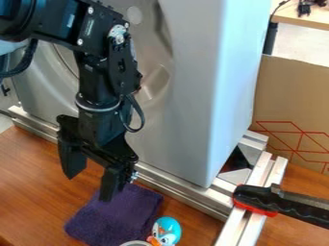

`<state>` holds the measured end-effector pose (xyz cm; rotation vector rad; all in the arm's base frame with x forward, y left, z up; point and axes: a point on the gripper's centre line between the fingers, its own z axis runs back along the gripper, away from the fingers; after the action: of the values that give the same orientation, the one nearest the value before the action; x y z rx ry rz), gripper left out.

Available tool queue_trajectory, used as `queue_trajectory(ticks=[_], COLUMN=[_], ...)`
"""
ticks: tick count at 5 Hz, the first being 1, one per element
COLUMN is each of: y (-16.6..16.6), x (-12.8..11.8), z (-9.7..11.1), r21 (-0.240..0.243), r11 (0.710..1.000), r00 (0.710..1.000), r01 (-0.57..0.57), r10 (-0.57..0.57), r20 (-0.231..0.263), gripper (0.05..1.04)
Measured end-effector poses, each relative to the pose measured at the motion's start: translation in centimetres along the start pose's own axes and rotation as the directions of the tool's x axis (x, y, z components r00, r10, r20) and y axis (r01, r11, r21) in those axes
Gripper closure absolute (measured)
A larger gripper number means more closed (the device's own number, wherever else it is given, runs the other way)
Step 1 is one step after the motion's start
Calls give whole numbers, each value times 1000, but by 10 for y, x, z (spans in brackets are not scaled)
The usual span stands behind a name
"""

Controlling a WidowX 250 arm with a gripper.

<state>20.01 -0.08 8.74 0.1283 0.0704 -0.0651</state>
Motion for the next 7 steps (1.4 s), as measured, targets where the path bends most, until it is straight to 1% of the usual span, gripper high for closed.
queue_trajectory(ticks=[1, 2, 3, 4, 5, 6, 7], y=[-1, 1, 18, 22, 21, 24, 55], x=[-1, 13, 23, 31, 37, 37, 33], z=[-6, -46, -70, -95, -110, -114, -120], r21=[1, 34, 23, 3, -62, -105, -58], r11=[1000, 998, 1000, 1000, 997, 994, 998], r00=[1000, 996, 998, 997, 996, 997, 993], r01=[5, 46, 16, 16, 36, 24, -35], r10=[-5, -43, -14, -16, -40, -31, 28], r20=[-21, -79, -67, -79, -78, -70, -113], gripper=[83, 83, 82, 83, 83, 83, 83])
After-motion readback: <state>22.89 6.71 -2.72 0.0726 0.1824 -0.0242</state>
